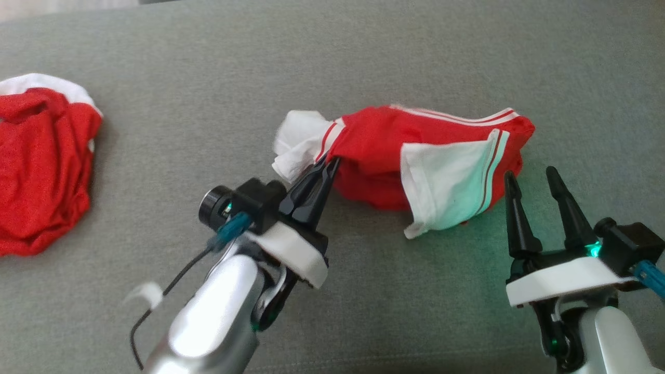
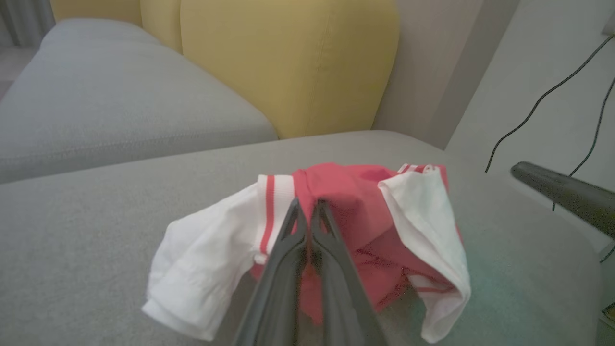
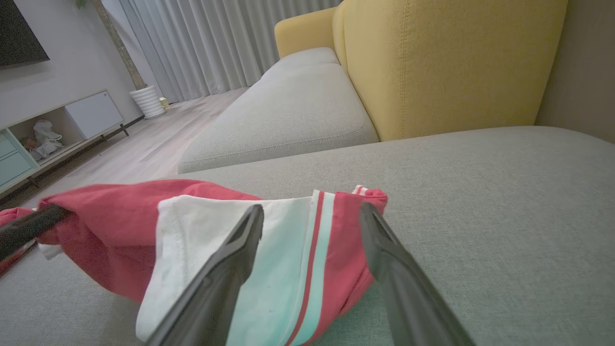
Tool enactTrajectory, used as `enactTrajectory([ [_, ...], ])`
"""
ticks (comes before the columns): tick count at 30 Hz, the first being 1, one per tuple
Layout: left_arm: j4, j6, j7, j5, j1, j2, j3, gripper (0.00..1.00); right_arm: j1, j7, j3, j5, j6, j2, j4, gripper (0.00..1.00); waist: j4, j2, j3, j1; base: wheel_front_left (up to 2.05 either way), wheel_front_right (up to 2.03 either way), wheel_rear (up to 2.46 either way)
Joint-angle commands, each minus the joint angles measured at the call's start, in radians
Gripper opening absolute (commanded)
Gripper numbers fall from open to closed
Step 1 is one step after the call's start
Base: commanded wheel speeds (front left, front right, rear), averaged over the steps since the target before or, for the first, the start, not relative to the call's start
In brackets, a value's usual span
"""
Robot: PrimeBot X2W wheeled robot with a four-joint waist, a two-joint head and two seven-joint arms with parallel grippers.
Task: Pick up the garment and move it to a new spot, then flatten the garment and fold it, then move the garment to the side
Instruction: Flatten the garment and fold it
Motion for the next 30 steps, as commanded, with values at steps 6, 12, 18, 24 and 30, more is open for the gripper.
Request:
enactTrajectory([
  [6,-0.274,0.029,0.011,0.010,0.094,0.086,0.053,0.00,-0.005,-0.013,0.007,0.021,0.007,-0.004,-0.019,1.00,0.037,0.0000,-0.036,-0.0001,0.00,0.00,0.00],
  [12,-0.512,0.057,0.108,0.021,0.108,0.154,0.074,0.00,-0.001,-0.014,-0.001,0.034,0.007,-0.004,-0.015,1.00,0.054,0.0000,-0.049,-0.0001,0.00,0.00,0.00],
  [18,-0.601,0.061,0.179,0.036,0.016,0.176,0.099,0.00,-0.008,-0.014,0.007,0.047,0.007,-0.004,-0.012,1.00,0.035,0.0000,-0.046,-0.0001,0.00,0.00,0.00],
  [24,-0.381,0.028,0.182,0.015,-0.094,0.111,0.073,0.00,-0.025,-0.018,0.026,0.061,0.007,-0.004,-0.008,1.00,-0.019,0.0000,-0.012,-0.0001,0.00,0.00,0.00],
  [30,-0.051,0.000,0.137,-0.015,-0.169,0.046,0.053,0.00,-0.041,-0.025,0.041,0.067,0.007,-0.004,-0.001,1.00,-0.070,0.0000,0.023,-0.0001,0.00,0.00,0.00],
])
